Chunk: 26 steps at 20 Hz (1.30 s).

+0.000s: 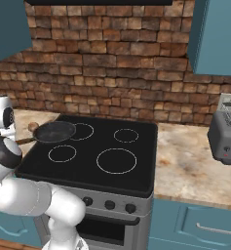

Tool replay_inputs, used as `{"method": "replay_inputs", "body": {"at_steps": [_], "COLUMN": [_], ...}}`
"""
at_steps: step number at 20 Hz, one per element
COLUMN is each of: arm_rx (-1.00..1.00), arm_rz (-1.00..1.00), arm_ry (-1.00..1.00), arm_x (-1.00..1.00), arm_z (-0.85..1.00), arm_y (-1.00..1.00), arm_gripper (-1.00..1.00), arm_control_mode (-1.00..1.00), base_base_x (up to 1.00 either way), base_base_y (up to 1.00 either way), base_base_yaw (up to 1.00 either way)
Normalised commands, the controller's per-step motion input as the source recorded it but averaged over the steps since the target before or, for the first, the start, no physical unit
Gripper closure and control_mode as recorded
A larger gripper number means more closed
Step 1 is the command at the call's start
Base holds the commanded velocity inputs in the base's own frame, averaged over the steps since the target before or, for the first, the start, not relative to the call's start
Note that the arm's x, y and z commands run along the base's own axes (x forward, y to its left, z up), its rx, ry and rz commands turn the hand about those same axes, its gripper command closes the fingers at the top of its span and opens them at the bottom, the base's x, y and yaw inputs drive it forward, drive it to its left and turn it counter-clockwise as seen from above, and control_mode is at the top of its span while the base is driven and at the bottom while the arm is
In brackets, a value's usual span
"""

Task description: Place the pan on the front left burner on the stove. Then place the tomato and the onion in the pan and turn on the front left burner.

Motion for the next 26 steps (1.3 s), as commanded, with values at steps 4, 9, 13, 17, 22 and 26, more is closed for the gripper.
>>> {"method": "replay_inputs", "body": {"at_steps": [4,9,13,17,22,26], "arm_rx": [-0.08,0.0,0.03,0.06,0.03,0.01], "arm_rz": [-0.02,-0.05,-0.05,-0.02,0.0,0.0], "arm_ry": [0.08,0.12,0.07,0.0,0.0,0.0], "arm_x": [0.0,-0.07,-0.02,0.0,0.0,0.1], "arm_z": [-0.25,-0.3,-0.24,-0.15,-0.18,-0.2], "arm_y": [-0.06,-0.12,-0.12,-0.06,0.0,0.0], "arm_gripper": [1.0,1.0,1.0,1.0,1.0,1.0], "arm_control_mode": [-1.0,-1.0,-1.0,-1.0,-1.0,-1.0], "base_base_x": [0.0,0.0,0.0,0.0,0.0,0.0], "base_base_y": [0.0,0.0,0.0,0.0,0.0,0.0], "base_base_yaw": [0.0,0.0,0.0,0.0,0.0,0.0]}}
